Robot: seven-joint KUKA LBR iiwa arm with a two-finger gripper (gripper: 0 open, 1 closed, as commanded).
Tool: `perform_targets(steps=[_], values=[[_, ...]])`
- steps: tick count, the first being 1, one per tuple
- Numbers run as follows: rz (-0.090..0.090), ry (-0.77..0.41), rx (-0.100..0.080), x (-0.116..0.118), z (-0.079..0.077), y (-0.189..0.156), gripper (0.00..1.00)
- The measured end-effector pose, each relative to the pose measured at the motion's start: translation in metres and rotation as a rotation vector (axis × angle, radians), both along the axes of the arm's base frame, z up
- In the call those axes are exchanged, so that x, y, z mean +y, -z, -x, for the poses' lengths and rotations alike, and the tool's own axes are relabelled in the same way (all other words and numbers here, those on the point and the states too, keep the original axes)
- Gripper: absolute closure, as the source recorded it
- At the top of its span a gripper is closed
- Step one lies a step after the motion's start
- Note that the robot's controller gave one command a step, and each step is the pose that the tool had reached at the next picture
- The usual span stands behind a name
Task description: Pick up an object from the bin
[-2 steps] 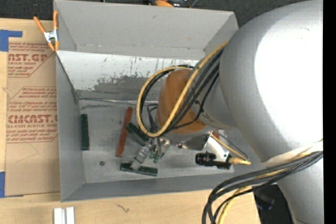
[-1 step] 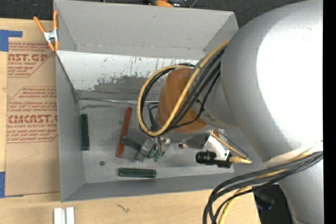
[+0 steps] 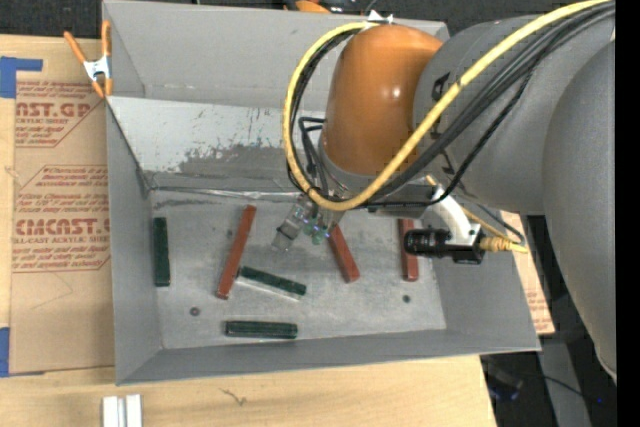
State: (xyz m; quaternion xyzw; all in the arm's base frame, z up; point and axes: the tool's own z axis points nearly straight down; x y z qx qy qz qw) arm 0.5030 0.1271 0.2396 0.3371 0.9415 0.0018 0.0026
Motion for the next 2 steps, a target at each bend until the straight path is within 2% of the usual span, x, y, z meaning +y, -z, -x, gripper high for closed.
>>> perform_targets(steps=[1,2], values=[[0.003,0.001,0.006,-0.001,0.001,0.004,0.00],[0.004,-0.024,0.013,0.015,-0.013,0.144,0.00]])
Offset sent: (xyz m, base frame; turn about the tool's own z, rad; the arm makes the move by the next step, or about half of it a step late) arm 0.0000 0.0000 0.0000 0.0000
